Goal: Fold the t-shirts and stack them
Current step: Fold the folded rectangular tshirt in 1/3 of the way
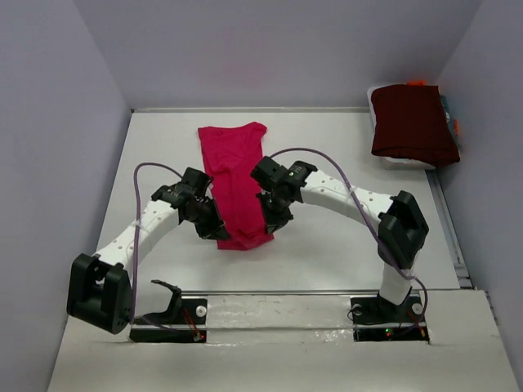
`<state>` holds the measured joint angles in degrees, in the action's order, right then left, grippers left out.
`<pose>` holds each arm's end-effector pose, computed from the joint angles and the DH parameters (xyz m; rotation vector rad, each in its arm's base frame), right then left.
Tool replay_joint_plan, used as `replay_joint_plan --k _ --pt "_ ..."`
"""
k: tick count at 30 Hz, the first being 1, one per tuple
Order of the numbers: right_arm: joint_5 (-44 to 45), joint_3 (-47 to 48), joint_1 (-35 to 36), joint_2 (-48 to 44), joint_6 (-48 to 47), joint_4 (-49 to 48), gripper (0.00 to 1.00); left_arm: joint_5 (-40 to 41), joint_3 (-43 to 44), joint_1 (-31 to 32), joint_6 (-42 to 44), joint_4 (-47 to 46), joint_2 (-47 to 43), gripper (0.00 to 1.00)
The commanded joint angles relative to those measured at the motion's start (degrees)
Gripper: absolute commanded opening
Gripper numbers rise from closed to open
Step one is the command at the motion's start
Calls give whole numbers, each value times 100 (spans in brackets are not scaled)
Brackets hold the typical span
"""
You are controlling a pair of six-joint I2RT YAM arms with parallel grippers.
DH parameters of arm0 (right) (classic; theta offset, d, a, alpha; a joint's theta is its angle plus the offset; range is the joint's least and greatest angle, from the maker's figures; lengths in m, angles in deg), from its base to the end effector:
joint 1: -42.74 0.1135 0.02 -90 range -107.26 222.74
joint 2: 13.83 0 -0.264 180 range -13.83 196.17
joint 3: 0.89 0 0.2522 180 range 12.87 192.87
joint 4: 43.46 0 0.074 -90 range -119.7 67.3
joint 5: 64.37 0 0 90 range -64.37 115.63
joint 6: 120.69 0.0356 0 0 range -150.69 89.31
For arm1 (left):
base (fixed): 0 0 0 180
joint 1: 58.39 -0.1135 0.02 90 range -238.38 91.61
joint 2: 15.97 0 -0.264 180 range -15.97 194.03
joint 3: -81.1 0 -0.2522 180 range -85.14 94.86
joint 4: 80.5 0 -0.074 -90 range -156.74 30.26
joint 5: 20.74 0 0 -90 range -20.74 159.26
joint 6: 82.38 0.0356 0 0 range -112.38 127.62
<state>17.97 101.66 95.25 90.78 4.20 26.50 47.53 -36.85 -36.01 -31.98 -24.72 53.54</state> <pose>0.2229 0.2983 0.2560 -0.4860 2.9305 0.4684 0.2038 -0.0982 0.2325 -0.2953 2.8111 -0.8104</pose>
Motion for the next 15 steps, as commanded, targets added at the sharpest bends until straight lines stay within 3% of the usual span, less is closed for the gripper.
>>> replay_joint_plan --k 1,15 --pt "353 796 -521 278 -272 250 7 293 609 -364 408 -150 412 6" --pt "388 3442 -988 1947 -932 699 7 715 2052 -813 813 -475 2039 6"
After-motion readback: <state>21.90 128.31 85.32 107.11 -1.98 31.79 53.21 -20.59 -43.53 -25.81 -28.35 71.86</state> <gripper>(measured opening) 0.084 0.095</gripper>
